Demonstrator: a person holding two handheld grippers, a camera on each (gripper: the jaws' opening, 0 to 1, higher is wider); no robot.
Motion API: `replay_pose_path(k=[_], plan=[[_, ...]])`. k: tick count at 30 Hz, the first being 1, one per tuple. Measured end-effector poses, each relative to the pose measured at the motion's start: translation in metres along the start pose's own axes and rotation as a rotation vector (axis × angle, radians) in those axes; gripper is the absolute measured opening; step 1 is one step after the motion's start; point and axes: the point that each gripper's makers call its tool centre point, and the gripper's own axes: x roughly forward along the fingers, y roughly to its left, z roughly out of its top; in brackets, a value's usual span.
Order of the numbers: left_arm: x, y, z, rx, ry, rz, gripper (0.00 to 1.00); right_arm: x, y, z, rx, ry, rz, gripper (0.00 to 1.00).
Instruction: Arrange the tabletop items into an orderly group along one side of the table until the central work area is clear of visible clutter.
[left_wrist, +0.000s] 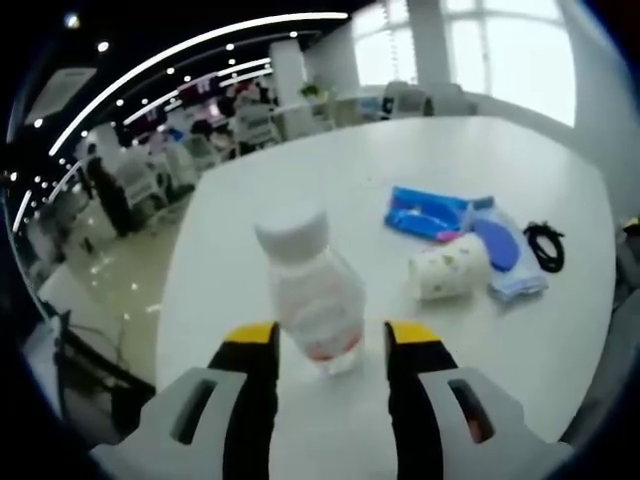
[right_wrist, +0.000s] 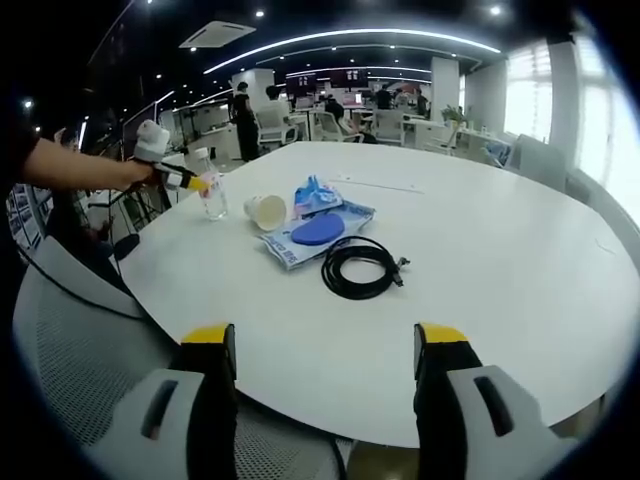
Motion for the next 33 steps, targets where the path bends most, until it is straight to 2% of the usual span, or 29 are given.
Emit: replay_pose_path(k=[9,18,27,33], plan=[[-0.008,-0.018,-0.004,0.006,-0.024,-0.027,0.40,0.000,0.000,0.000,0.001,-0.001,0.000,0.72],[-0.009,-0.029,-0.005,-0.011,-0.023,-0.052,0.40,0.001,0.000,0.000,0.000,0.001,0.002,0.72],[-0.008,-0.055,-0.007,-0.004,-0.024,-0.092,0.40,0.001,-0.001,0.000,0.003,0.002,-0.001,0.72],[-0.005,-0.058,-0.004,-0.015,-0.036,-0.054,0.41,0.001,-0.002,0.000,0.008,0.000,-0.004,0.72]])
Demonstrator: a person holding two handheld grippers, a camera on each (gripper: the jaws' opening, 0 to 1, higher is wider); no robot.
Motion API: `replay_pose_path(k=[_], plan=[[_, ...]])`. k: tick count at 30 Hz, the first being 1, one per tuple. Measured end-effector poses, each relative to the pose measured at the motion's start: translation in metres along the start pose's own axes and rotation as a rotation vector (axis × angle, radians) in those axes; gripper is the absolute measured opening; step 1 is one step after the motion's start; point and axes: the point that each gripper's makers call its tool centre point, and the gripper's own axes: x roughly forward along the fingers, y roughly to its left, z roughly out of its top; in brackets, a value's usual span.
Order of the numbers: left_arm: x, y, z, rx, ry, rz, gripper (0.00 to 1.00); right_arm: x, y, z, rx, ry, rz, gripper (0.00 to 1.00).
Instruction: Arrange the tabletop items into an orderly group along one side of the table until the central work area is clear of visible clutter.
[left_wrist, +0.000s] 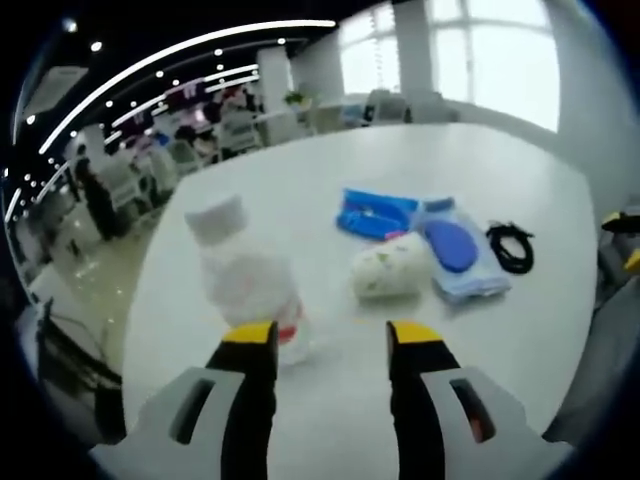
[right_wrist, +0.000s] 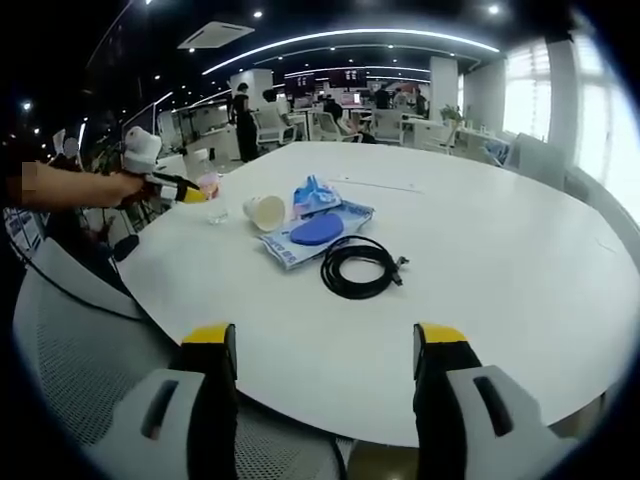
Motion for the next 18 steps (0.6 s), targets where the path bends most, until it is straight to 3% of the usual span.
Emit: replay_pose_path(k=[8,18], plan=[[0.002,0.010,-0.004,-0.094,0.001,0.066,0.42,0.000,-0.001,-0.001,0.006,0.001,-0.003,0.72],[0.007,0.034,0.006,-0.227,-0.045,0.142,0.50,0.000,0.000,-0.002,0.006,0.005,0.000,0.71]])
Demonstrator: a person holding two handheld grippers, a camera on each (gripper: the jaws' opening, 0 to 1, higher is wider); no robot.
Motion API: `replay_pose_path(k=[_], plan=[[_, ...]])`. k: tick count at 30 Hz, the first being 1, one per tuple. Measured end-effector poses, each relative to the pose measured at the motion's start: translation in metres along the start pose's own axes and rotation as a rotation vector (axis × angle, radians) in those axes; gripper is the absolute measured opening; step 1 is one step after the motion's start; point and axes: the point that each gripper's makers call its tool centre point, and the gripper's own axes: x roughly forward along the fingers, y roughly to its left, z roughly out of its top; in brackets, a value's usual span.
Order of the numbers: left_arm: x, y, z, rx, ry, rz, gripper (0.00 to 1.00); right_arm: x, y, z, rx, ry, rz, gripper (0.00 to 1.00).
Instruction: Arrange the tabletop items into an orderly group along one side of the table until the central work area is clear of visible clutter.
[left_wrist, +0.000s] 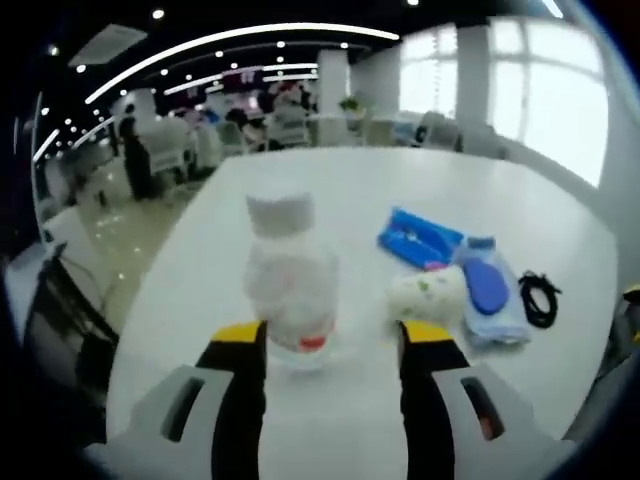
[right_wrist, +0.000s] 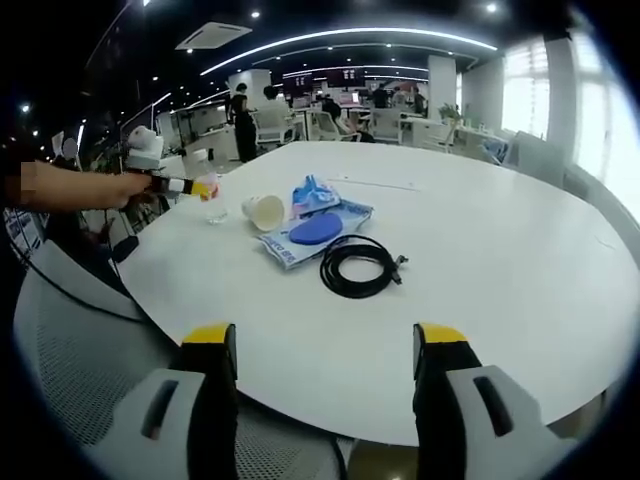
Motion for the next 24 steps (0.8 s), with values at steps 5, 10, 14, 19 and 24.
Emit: replay_pose_path(k=[5,10,14,19,24], plan=[[0.006,0.006,0.005,-0.015,0.000,0.009,0.49,0.000,0.000,-0.001,-0.001,0.004,0.002,0.71],[0.010,0.011,0.016,-0.020,-0.016,0.007,0.48,0.001,0.000,-0.001,-0.002,0.010,0.002,0.71],[0.015,0.015,0.022,-0.035,-0.006,0.001,0.44,0.001,0.000,-0.002,-0.003,0.015,0.003,0.71],[0.019,0.018,0.024,-0.048,0.002,-0.002,0.39,0.001,0.000,-0.003,-0.002,0.019,0.000,0.71],[0.022,0.017,0.025,-0.039,0.004,-0.016,0.39,0.001,-0.001,-0.003,0.001,0.021,-0.003,0.70]])
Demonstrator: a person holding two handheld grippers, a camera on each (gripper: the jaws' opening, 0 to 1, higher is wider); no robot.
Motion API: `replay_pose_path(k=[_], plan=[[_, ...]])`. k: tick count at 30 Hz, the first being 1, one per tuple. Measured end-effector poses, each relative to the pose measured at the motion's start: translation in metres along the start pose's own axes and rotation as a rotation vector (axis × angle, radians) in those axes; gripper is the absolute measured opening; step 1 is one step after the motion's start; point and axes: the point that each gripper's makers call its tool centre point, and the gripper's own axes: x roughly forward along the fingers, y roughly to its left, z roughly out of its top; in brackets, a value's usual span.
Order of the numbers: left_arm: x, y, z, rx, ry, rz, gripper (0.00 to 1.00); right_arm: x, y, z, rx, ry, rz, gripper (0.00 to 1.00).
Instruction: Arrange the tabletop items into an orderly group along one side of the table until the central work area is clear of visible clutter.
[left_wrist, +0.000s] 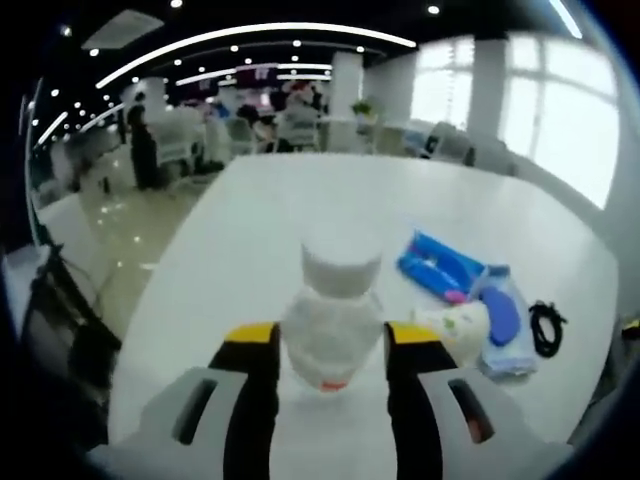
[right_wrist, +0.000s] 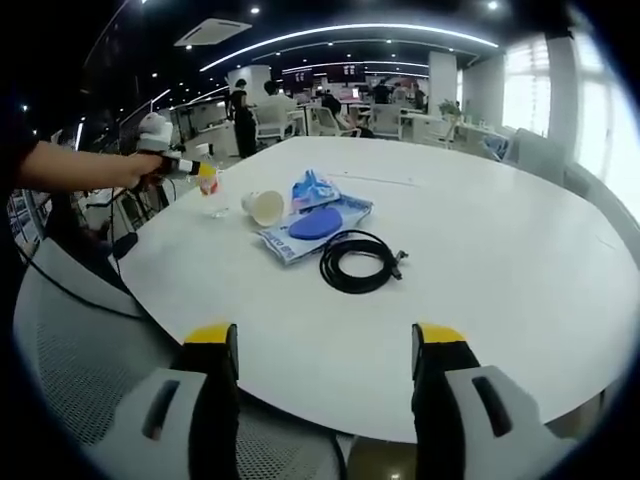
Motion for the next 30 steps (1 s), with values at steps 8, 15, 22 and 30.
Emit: replay_pose_path(k=[8,15,22,30], plan=[[0.004,0.001,0.001,0.063,0.038,-0.108,0.38,0.000,-0.001,0.000,0.003,0.000,-0.004,0.70],[0.004,0.002,0.000,0.184,0.112,-0.222,0.38,0.000,0.000,0.000,0.004,-0.001,-0.003,0.70],[0.003,0.003,-0.003,0.269,0.169,-0.296,0.37,0.000,0.005,0.005,0.001,-0.026,0.023,0.74],[-0.001,0.017,-0.021,0.320,0.253,-0.287,0.22,-0.001,0.009,0.008,-0.003,-0.042,0.040,0.78]])
